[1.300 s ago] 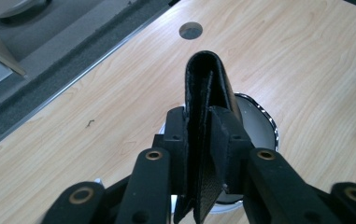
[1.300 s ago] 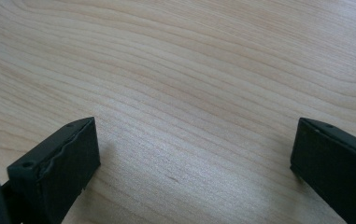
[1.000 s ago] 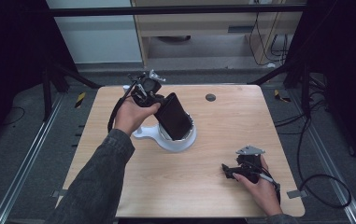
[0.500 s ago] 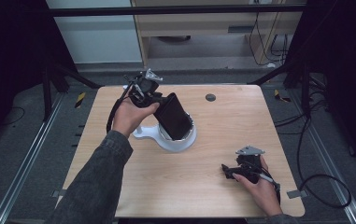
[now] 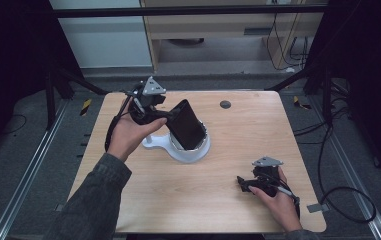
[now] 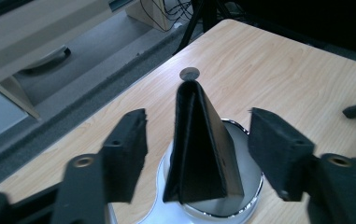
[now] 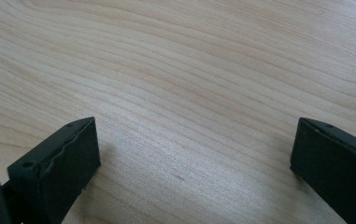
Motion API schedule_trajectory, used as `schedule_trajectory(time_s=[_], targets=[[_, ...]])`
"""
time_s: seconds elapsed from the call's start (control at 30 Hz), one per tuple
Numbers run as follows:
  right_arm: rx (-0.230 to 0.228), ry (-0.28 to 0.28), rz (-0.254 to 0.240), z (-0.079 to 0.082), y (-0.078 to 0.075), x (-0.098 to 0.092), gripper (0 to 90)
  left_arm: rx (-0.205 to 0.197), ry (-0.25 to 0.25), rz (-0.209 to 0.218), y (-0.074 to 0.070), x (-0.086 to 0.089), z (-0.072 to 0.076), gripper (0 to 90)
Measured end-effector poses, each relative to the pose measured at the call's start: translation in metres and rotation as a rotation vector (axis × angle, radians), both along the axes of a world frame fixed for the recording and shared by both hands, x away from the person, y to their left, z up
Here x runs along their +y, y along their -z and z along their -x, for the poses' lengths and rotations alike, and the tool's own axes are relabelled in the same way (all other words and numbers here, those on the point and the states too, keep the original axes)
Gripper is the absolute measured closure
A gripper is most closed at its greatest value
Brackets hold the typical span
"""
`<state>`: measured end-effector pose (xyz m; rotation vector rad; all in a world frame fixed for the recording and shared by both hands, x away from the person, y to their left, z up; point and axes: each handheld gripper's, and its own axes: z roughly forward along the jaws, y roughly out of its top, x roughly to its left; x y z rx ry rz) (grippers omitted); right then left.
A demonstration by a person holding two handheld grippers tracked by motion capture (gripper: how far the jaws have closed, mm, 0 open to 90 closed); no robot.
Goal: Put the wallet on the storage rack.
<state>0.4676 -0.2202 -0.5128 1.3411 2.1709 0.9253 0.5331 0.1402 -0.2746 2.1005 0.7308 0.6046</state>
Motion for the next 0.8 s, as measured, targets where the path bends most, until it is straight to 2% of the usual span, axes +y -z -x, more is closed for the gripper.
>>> schedule_trajectory(time_s=[0.17,0.23,0.53,0.57,0.73,0.8], targets=[[0.001,0.0,-0.002,0.0,0.0,0.0,1.6,-0.007,0.008,0.015,0.006,0.002,0.016,16.3],[0.0,0.0,0.0,0.0,0.0,0.0,1.6,-0.005,0.019,0.001,0.008,0.002,0.02,13.7],[0.0,-0.001,-0.002,0.0,0.0,0.0,1.6,-0.012,0.046,0.002,0.018,0.0,0.039,7.8],[0.0,-0.001,-0.002,0.0,0.0,0.0,1.6,-0.011,0.057,0.01,0.023,0.0,0.045,7.2],[0.001,-0.001,-0.002,0.0,0.0,0.0,1.6,-0.009,0.07,0.017,0.034,0.002,0.055,5.9],[0.0,-0.001,-0.002,0.0,0.0,0.0,1.6,0.002,0.079,0.014,0.045,0.005,0.062,5.3]])
